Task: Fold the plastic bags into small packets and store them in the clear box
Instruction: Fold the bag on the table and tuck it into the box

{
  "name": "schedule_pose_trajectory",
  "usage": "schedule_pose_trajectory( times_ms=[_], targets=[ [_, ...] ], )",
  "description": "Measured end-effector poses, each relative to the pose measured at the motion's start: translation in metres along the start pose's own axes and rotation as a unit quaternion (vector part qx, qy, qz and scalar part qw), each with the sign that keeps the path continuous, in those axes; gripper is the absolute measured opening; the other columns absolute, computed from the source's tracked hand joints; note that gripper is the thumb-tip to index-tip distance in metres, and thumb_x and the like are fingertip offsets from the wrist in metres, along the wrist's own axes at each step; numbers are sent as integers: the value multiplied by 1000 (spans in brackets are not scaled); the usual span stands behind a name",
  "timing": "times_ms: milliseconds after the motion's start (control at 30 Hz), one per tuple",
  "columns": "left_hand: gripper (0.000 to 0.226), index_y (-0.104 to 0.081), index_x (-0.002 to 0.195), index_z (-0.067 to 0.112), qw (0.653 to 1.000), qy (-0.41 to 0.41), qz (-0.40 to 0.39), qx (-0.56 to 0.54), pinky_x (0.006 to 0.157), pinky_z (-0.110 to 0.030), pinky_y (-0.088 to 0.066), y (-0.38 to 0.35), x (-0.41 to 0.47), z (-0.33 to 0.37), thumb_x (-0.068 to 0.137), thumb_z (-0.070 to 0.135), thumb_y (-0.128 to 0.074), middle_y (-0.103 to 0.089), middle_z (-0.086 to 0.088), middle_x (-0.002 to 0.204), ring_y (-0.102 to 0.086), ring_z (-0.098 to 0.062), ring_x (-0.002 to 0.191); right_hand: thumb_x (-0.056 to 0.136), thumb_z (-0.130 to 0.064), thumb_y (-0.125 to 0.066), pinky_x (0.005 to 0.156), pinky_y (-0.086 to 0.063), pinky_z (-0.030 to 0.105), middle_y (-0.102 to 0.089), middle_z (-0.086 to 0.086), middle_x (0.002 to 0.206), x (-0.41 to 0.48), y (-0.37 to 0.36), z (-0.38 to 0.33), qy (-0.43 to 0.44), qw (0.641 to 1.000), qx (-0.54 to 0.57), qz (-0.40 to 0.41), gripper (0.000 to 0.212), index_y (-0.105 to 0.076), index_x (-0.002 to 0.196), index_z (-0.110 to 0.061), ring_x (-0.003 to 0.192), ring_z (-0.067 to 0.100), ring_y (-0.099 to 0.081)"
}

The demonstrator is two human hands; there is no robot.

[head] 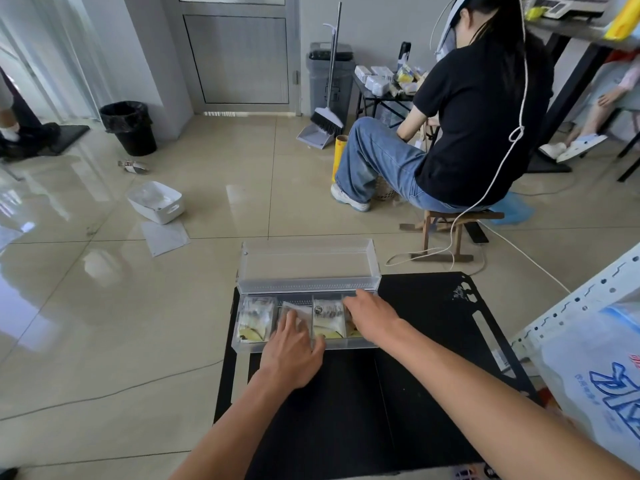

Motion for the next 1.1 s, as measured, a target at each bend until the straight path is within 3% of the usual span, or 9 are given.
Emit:
schedule_pose_trajectory(
  times_ms=[167, 300, 400, 533, 667, 900, 1000, 1100],
  targets=[
    [75, -44, 142, 12, 998, 23, -14, 57, 106, -43, -48, -2, 2, 2, 100, 68, -20, -34, -11, 147, -46, -28, 136, 92, 9, -60, 77, -42, 36, -52, 15, 127, -4, -3, -4, -34, 999, -3, -3, 34, -57, 123, -4, 111, 34, -62],
    [82, -26, 153, 11, 996, 42, 13, 74, 106, -41, -47, -1, 2, 8, 98, 71, -20, -36, -13, 153, -51, -29, 134, 90, 3, -68, 93, -52, 37, -52, 16, 135, -9, 0, -11, -42, 997, -56, 13, 50, -51, 137, -4, 124, 32, -54],
    [87, -11, 160, 6, 996, 39, 47, 61, 108, -40, -46, -2, 0, 8, 101, 68, -22, -32, -14, 159, -47, -29, 140, 84, 1, -75, 96, -52, 35, -51, 15, 135, -13, -2, -15, -40, 995, -84, 39, 63, -47, 141, -5, 126, 30, -50],
    [86, -7, 163, 5, 996, 29, 33, 74, 126, -42, -20, -5, -6, 3, 103, 66, -18, -3, -19, 172, -17, -32, 158, 84, 4, -74, 97, -51, 35, -54, 13, 132, -18, -3, -18, -40, 996, -74, 42, 53, -54, 132, -7, 122, 28, -55],
    [88, 2, 165, 11, 997, 18, 29, 71, 128, -40, 6, -10, -4, 1, 101, 69, -13, 16, -12, 172, 17, -26, 159, 87, 4, -71, 94, -53, 37, -58, 13, 127, -20, 0, -18, -35, 995, -88, 45, 44, -58, 128, -7, 118, 30, -58],
    [91, 8, 164, 14, 993, 42, -16, 106, 123, -47, 20, -12, 3, 5, 97, 75, -4, 19, -9, 171, 18, -30, 158, 92, 9, -63, 97, -53, 37, -59, 20, 130, -19, -8, -18, -55, 997, -58, 23, 36, -62, 127, -3, 121, 33, -59],
    [90, 11, 163, 11, 997, 36, -44, 55, 129, -43, 9, -15, 8, 6, 100, 72, -7, 16, -13, 172, 13, -28, 159, 97, 0, -60, 105, -50, 38, -52, 21, 139, -18, -13, -18, -69, 997, -18, 14, 38, -57, 134, 1, 132, 34, -48],
    [86, 17, 162, 12, 998, 35, -55, 16, 131, -41, -1, -15, 11, 4, 102, 68, -11, 15, -13, 172, 8, -27, 160, 100, -4, -47, 117, -37, 43, -41, 27, 150, -16, -17, -20, -21, 999, -37, -5, 44, -47, 142, 9, 142, 39, -35]
  ],
)
Point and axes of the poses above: each hand's wrist, its own x-axis towards the middle knuckle, its own y-axis out of the back of the hand, z = x × y, the point moved 4 cm from there along x, towards the middle knuckle
